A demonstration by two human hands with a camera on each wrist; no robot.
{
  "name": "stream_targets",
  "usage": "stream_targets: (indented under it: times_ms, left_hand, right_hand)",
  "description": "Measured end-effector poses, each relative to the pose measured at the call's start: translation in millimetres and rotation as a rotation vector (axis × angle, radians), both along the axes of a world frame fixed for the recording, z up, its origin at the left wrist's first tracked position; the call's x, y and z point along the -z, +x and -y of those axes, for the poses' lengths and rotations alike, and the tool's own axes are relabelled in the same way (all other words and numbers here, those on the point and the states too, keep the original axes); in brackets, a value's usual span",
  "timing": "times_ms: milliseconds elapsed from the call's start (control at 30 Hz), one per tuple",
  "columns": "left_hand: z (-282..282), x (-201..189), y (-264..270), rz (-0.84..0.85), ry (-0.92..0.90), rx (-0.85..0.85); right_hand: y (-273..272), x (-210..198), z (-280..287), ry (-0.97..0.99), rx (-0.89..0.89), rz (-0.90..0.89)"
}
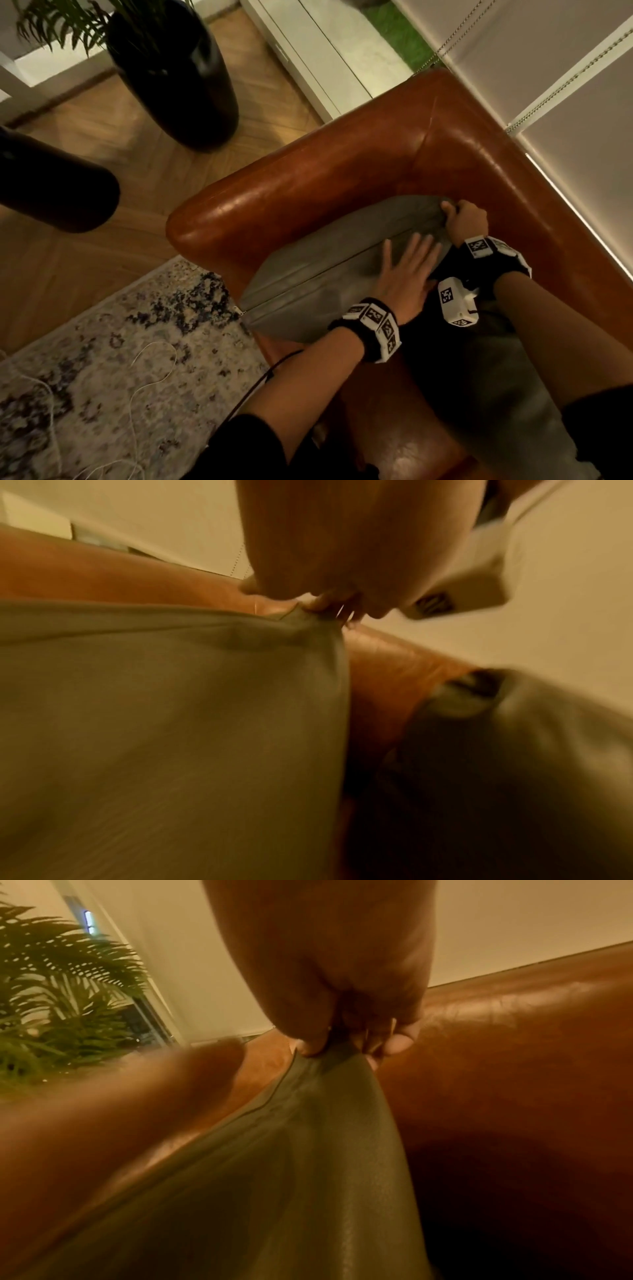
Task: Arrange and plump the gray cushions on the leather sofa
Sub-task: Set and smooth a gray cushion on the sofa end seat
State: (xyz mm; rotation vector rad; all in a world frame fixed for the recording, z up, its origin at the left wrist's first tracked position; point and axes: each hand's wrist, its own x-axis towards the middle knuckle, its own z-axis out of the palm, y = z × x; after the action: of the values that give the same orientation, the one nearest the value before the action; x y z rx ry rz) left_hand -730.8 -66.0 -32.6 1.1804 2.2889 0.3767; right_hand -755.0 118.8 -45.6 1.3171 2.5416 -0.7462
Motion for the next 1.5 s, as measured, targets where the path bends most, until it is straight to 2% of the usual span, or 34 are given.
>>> stream_targets:
  times_ms: [67, 133, 233, 333, 367, 400, 467, 500, 600, 700, 767, 833, 900, 933, 967, 1033, 1133, 1200, 1267, 1333, 1500]
  left_hand:
    - [34, 30, -9, -0.153, -0.088, -0.011]
    - [82, 49, -23, -0.245, -0.097, -0.138]
    - [184, 75, -32, -0.102, -0.346, -0.455]
    - [328, 95, -26, 0.151, -0.665, -1.033]
    - [365, 94, -22, 0.229, -0.707, -1.188]
    - [385, 93, -16, 0.270, -0.687, -1.253]
    - [366, 68, -10, 0.319, -0.510, -1.157]
    - [347, 57, -8, 0.379, -0.336, -1.140]
    - [272, 29, -6, 0.490, 0.039, -1.207]
    - [219, 20, -8, 0.386, 0.117, -1.276]
    - [215, 18, -14, 0.366, 0.208, -1.346]
    - [224, 11, -23, 0.527, 0.383, -1.449]
    - [238, 3, -32, 0.769, 0.573, -1.542]
    - [242, 0, -37, 0.848, 0.605, -1.544]
    - [244, 0, -41, 0.899, 0.610, -1.518]
    - [242, 8, -46, 0.931, 0.506, -1.532]
    - [240, 30, -47, 0.806, 0.184, -1.521]
    - [237, 29, -48, 0.703, 0.114, -1.445]
    - [230, 23, -54, 0.584, 0.107, -1.366]
    - [226, 23, -60, 0.526, 0.107, -1.308]
    - [226, 22, -72, 0.464, 0.262, -1.326]
  right_hand:
    - [5, 2, -1, 0.007, 0.008, -0.010]
    - [10, 2, -3, 0.015, 0.003, -0.006]
    - [11, 0, -3, 0.009, 0.026, 0.011]
    - [11, -4, -10, -0.032, 0.072, 0.047]
    - [12, -5, -14, -0.053, 0.085, 0.060]
    - [14, -6, -16, -0.073, 0.092, 0.064]
    - [16, -8, -16, -0.091, 0.099, 0.018]
    - [16, -8, -14, -0.085, 0.102, -0.028]
    - [14, -11, -6, -0.057, 0.202, -0.162]
    - [13, -14, -2, -0.074, 0.250, -0.182]
    - [14, -21, 0, -0.093, 0.197, -0.203]
    - [18, -30, -6, -0.114, 0.096, -0.224]
    - [23, -42, -17, -0.174, 0.031, -0.228]
    - [23, -47, -23, -0.216, 0.024, -0.230]
    - [23, -49, -27, -0.244, 0.016, -0.217]
    - [20, -43, -26, -0.226, -0.016, -0.156]
    - [11, -25, -15, -0.165, -0.018, -0.040]
    - [2, -16, -8, -0.227, 0.037, -0.013]
    - [-11, -13, -1, -0.321, 0.092, -0.021]
    - [-21, -11, 3, -0.321, 0.084, -0.021]
    - [-36, -12, -13, -0.312, 0.114, -0.094]
